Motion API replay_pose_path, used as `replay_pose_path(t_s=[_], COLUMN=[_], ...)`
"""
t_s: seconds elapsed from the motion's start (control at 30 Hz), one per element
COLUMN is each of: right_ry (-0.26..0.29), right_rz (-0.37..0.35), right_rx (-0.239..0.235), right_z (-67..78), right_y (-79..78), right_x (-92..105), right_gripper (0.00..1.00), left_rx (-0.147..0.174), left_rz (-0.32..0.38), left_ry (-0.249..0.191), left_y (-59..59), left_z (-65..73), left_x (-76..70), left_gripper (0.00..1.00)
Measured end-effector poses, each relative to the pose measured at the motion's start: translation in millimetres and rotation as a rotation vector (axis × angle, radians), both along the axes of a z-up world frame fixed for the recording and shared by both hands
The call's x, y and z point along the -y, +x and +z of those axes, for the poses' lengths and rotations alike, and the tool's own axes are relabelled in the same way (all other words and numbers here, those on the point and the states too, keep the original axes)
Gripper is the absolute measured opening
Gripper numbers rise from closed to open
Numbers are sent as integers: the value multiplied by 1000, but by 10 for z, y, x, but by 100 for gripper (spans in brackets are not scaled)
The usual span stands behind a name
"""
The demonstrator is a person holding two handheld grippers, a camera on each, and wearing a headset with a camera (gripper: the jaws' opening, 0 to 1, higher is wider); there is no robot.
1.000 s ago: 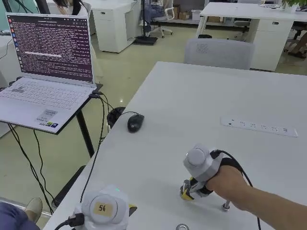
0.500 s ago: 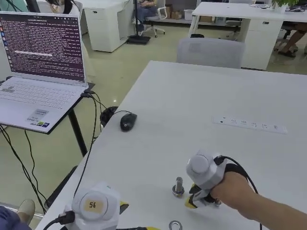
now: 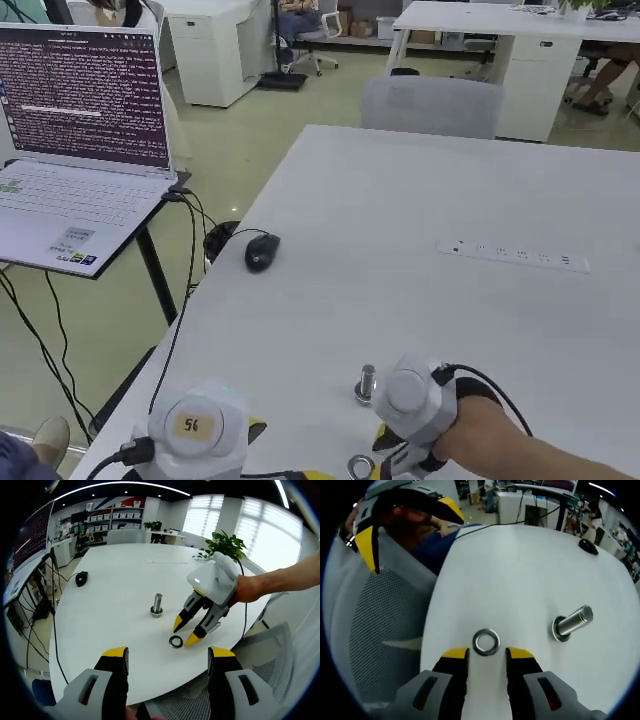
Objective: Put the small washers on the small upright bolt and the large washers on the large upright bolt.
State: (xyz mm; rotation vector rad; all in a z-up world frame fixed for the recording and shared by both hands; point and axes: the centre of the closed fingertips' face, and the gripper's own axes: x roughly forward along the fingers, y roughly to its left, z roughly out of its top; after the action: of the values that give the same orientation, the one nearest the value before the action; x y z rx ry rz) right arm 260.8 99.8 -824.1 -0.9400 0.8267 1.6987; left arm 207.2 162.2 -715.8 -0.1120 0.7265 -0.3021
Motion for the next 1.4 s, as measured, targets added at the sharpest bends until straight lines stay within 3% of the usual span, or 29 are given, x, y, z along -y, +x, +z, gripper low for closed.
replay_pose_path(t_s=[0.17, 0.4, 0.57, 1.2, 1.4], right_ry=[2, 15, 35, 62, 11], right_rz=[32, -15, 4, -33, 4], right_rx=[33, 40, 79, 54, 58], right_z=[-5, -17, -17, 7, -6], right_y=[-1, 28, 8, 0, 1], right_x=[-53, -83, -103, -108, -105], right_gripper=[30, 29, 24, 23, 24], left_rx=[-2, 4, 3, 0, 0], left_rz=[2, -6, -23, -13, -14], left_ry=[3, 1, 2, 3, 5], left_y=[0, 52, 75, 38, 40], left_z=[1, 22, 25, 15, 20], left_x=[-11, 37, 89, 41, 34], left_gripper=[64, 64, 64, 64, 64])
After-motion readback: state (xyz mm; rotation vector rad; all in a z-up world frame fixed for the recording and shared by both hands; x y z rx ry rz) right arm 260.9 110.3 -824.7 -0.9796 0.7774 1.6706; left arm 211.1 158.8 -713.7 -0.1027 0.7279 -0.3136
